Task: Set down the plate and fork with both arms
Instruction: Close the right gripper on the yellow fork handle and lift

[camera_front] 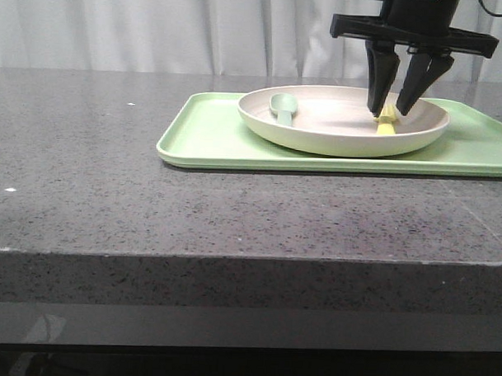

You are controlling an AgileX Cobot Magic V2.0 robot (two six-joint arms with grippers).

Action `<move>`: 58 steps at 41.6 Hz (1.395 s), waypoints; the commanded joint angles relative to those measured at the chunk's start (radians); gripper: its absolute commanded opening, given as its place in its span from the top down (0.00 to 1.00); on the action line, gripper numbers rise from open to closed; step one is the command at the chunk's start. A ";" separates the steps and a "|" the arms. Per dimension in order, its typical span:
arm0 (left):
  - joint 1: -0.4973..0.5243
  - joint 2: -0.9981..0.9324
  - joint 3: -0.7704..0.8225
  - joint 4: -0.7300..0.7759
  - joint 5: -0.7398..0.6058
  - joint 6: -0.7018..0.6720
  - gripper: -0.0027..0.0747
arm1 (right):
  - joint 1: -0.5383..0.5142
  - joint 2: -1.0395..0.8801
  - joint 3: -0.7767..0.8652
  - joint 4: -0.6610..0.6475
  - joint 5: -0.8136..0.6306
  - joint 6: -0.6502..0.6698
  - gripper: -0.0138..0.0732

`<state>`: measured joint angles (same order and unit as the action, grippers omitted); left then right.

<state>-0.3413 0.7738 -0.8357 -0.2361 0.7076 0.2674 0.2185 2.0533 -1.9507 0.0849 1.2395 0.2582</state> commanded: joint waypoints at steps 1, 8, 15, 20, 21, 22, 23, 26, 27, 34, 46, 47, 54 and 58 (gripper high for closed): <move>0.005 -0.004 -0.031 -0.015 -0.073 -0.004 0.56 | -0.005 -0.050 -0.030 0.017 0.103 0.002 0.51; 0.005 -0.004 -0.031 -0.015 -0.073 -0.004 0.56 | -0.005 -0.037 -0.029 0.030 0.103 0.002 0.51; 0.005 -0.004 -0.031 -0.015 -0.073 -0.004 0.56 | -0.005 -0.035 -0.029 0.029 0.103 0.002 0.51; 0.005 -0.004 -0.031 -0.015 -0.073 -0.004 0.56 | -0.005 -0.029 -0.029 0.029 0.103 0.002 0.51; 0.005 -0.004 -0.031 -0.015 -0.073 -0.004 0.56 | -0.005 -0.028 -0.029 0.029 0.103 0.002 0.51; 0.005 -0.004 -0.031 -0.015 -0.073 -0.004 0.56 | -0.005 -0.026 -0.029 0.029 0.103 0.002 0.51; 0.005 -0.004 -0.031 -0.015 -0.073 -0.004 0.56 | -0.005 -0.023 -0.029 0.029 0.103 0.002 0.51; 0.005 -0.004 -0.031 -0.015 -0.073 -0.004 0.56 | -0.005 -0.015 -0.029 0.029 0.103 0.002 0.51; 0.005 -0.004 -0.031 -0.015 -0.073 -0.004 0.56 | -0.005 -0.011 -0.029 0.029 0.103 0.002 0.51; 0.005 -0.004 -0.031 -0.015 -0.073 -0.004 0.56 | -0.005 0.000 -0.029 0.029 0.103 0.002 0.51; 0.005 -0.004 -0.031 -0.015 -0.073 -0.004 0.56 | -0.004 0.000 -0.029 0.029 0.103 0.002 0.71; 0.005 -0.004 -0.031 -0.015 -0.073 -0.004 0.56 | -0.004 0.000 -0.029 0.029 0.103 0.002 0.73; 0.005 -0.004 -0.031 -0.015 -0.073 -0.004 0.56 | -0.004 -0.002 -0.031 0.029 0.103 0.002 0.76; 0.005 -0.004 -0.031 -0.015 -0.073 -0.004 0.56 | -0.004 -0.012 -0.031 0.029 0.103 0.001 0.76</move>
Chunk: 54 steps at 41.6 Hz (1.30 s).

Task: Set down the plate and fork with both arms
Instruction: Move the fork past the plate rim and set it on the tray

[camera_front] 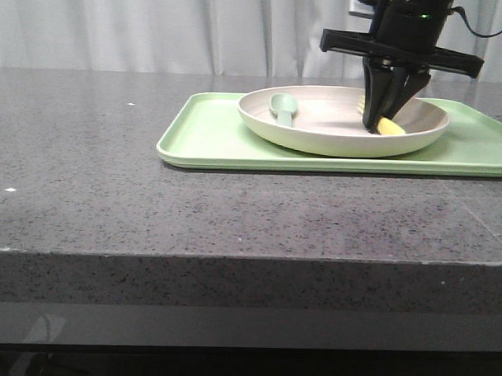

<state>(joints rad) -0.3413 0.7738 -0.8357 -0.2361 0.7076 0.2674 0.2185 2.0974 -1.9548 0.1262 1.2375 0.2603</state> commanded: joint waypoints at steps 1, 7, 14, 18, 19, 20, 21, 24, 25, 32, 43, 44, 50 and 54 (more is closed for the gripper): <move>0.005 -0.004 -0.031 -0.015 -0.073 -0.004 0.56 | -0.004 -0.062 -0.027 -0.012 0.105 -0.001 0.76; 0.005 -0.004 -0.031 -0.015 -0.073 -0.004 0.56 | -0.004 -0.100 -0.037 -0.012 0.105 -0.014 0.76; 0.005 -0.004 -0.031 -0.015 -0.073 -0.004 0.56 | -0.005 -0.149 -0.066 -0.016 0.105 -0.041 0.76; 0.005 -0.004 -0.031 -0.015 -0.073 -0.004 0.56 | -0.017 -0.193 -0.068 -0.036 0.105 -0.043 0.76; 0.005 -0.004 -0.031 -0.015 -0.073 -0.004 0.56 | -0.022 -0.198 -0.066 -0.044 0.105 -0.044 0.76; 0.005 -0.004 -0.031 -0.015 -0.073 -0.004 0.56 | -0.031 -0.211 -0.064 -0.054 0.105 -0.044 0.76; 0.005 -0.004 -0.031 -0.015 -0.073 -0.004 0.56 | -0.038 -0.223 -0.063 -0.060 0.105 -0.044 0.76; 0.005 -0.004 -0.031 -0.015 -0.073 -0.004 0.56 | -0.068 -0.246 -0.057 -0.066 0.105 -0.044 0.76; 0.005 -0.004 -0.031 -0.015 -0.073 -0.004 0.56 | -0.078 -0.249 -0.051 -0.066 0.105 -0.044 0.76; 0.005 -0.004 -0.031 -0.015 -0.073 -0.004 0.56 | -0.151 -0.270 0.025 -0.066 0.105 -0.051 0.76; 0.005 -0.003 -0.031 -0.015 -0.073 -0.004 0.56 | -0.244 -0.270 0.179 -0.009 0.097 -0.185 0.77; 0.005 -0.003 -0.031 -0.015 -0.073 -0.004 0.56 | -0.254 -0.270 0.186 0.014 0.093 -0.207 0.78; 0.005 -0.003 -0.031 -0.015 -0.073 -0.004 0.56 | -0.322 -0.268 0.208 0.132 0.073 -0.283 0.91; 0.005 -0.003 -0.031 -0.015 -0.073 -0.004 0.56 | -0.364 -0.265 0.208 0.210 0.078 -0.331 0.91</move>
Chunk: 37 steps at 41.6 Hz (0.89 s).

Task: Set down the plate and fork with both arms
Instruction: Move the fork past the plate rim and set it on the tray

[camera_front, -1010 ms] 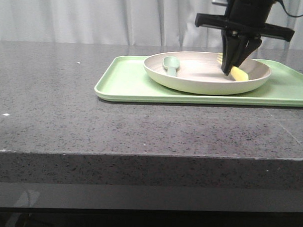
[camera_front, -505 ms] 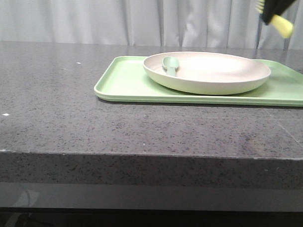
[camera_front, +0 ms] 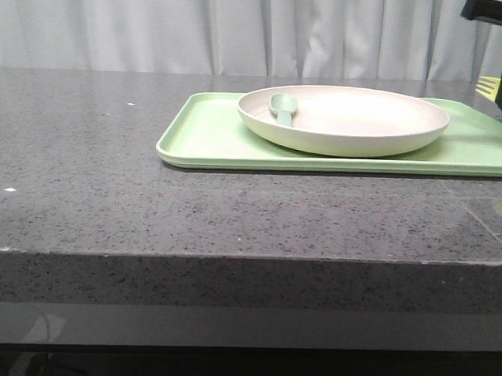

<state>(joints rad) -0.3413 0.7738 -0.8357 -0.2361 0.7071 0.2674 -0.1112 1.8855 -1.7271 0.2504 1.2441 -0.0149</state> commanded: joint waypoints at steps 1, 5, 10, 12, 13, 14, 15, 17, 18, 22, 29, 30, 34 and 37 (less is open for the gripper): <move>0.005 -0.003 -0.031 -0.015 -0.073 -0.004 0.56 | -0.041 -0.052 -0.020 0.111 0.072 -0.073 0.91; 0.005 -0.003 -0.031 -0.015 -0.073 -0.004 0.56 | -0.061 -0.042 -0.020 0.187 0.081 -0.118 0.91; 0.005 -0.003 -0.031 -0.015 -0.073 -0.004 0.56 | -0.065 -0.009 -0.020 0.259 0.089 -0.157 0.91; 0.005 -0.003 -0.031 -0.015 -0.073 -0.004 0.56 | -0.065 0.008 -0.020 0.284 0.089 -0.168 0.91; 0.005 -0.003 -0.031 -0.015 -0.073 -0.004 0.56 | -0.065 0.017 -0.020 0.300 0.089 -0.168 0.91; 0.005 -0.003 -0.031 -0.015 -0.073 -0.004 0.56 | -0.065 0.026 -0.020 0.310 0.089 -0.168 0.91; 0.005 -0.003 -0.031 -0.015 -0.073 -0.004 0.56 | -0.065 0.032 -0.020 0.318 0.089 -0.168 0.91; 0.005 -0.003 -0.031 -0.015 -0.073 -0.004 0.56 | -0.065 0.047 -0.020 0.326 0.089 -0.168 0.91; 0.005 -0.003 -0.031 -0.015 -0.073 -0.004 0.56 | -0.065 0.050 -0.020 0.327 0.089 -0.168 0.91; 0.005 -0.003 -0.031 -0.015 -0.073 -0.004 0.56 | -0.065 0.065 -0.020 0.326 0.089 -0.168 0.90; 0.005 -0.003 -0.031 -0.015 -0.073 -0.004 0.56 | -0.065 0.077 -0.020 0.323 0.082 -0.170 0.72; 0.005 -0.003 -0.031 -0.015 -0.073 -0.004 0.56 | -0.065 0.080 -0.020 0.320 0.082 -0.170 0.68; 0.005 -0.003 -0.031 -0.015 -0.073 -0.004 0.56 | -0.065 0.082 -0.020 0.303 0.077 -0.172 0.56; 0.005 -0.003 -0.031 -0.015 -0.073 -0.004 0.56 | -0.065 0.082 -0.022 0.281 0.072 -0.172 0.50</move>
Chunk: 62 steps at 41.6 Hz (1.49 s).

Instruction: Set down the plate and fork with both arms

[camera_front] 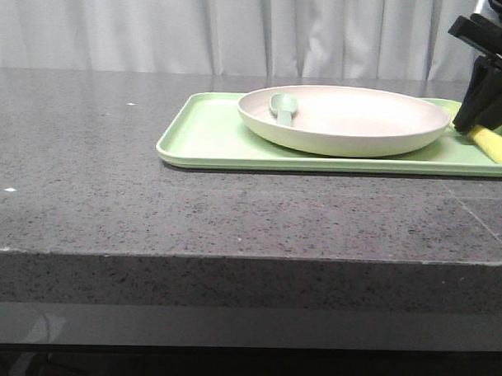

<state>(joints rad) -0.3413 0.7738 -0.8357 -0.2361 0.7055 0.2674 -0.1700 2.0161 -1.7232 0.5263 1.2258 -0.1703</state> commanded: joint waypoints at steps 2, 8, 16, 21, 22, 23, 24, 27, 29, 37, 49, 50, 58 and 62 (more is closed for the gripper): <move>0.005 -0.003 -0.031 -0.015 -0.071 -0.004 0.56 | -0.006 -0.049 -0.028 -0.011 0.090 -0.016 0.48; 0.005 -0.003 -0.031 -0.015 -0.071 -0.004 0.56 | -0.006 -0.070 -0.029 -0.049 0.091 -0.016 0.46; 0.005 -0.003 -0.031 -0.015 -0.071 -0.004 0.56 | 0.006 -0.164 -0.029 -0.086 0.085 -0.016 0.46; 0.005 -0.001 -0.031 -0.015 -0.071 -0.004 0.56 | 0.052 -0.253 -0.027 -0.169 0.071 -0.016 0.46; 0.005 -0.001 -0.031 -0.015 -0.071 -0.004 0.56 | 0.064 -0.278 -0.026 -0.194 0.066 -0.016 0.46; 0.005 -0.001 -0.031 -0.015 -0.071 -0.004 0.56 | 0.077 -0.291 -0.026 -0.212 0.066 -0.016 0.46; 0.005 -0.001 -0.031 -0.015 -0.071 -0.004 0.56 | 0.094 -0.316 -0.026 -0.228 0.066 -0.015 0.46; 0.005 -0.001 -0.031 -0.015 -0.071 -0.004 0.56 | 0.139 -0.386 -0.015 -0.258 0.066 -0.002 0.46; 0.005 -0.001 -0.031 -0.015 -0.071 -0.004 0.56 | 0.166 -0.436 0.005 -0.263 0.051 0.003 0.46; 0.005 -0.001 -0.031 -0.021 -0.071 -0.004 0.56 | 0.270 -0.690 0.193 -0.263 -0.063 0.003 0.46; 0.005 -0.001 -0.031 -0.024 -0.067 -0.004 0.56 | 0.284 -1.065 0.518 -0.281 -0.129 0.022 0.46; 0.005 -0.001 -0.031 -0.024 -0.067 -0.004 0.56 | 0.284 -1.081 0.540 -0.283 -0.138 0.026 0.46; 0.005 -0.001 -0.031 -0.024 -0.067 -0.004 0.56 | 0.284 -1.252 0.712 -0.286 -0.205 0.042 0.46; 0.005 -0.001 -0.031 -0.024 -0.067 -0.004 0.56 | 0.284 -1.310 0.764 -0.302 -0.211 0.042 0.46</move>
<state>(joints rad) -0.3413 0.7738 -0.8357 -0.2361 0.7055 0.2674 0.1149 0.7505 -0.9683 0.2348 1.0886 -0.1292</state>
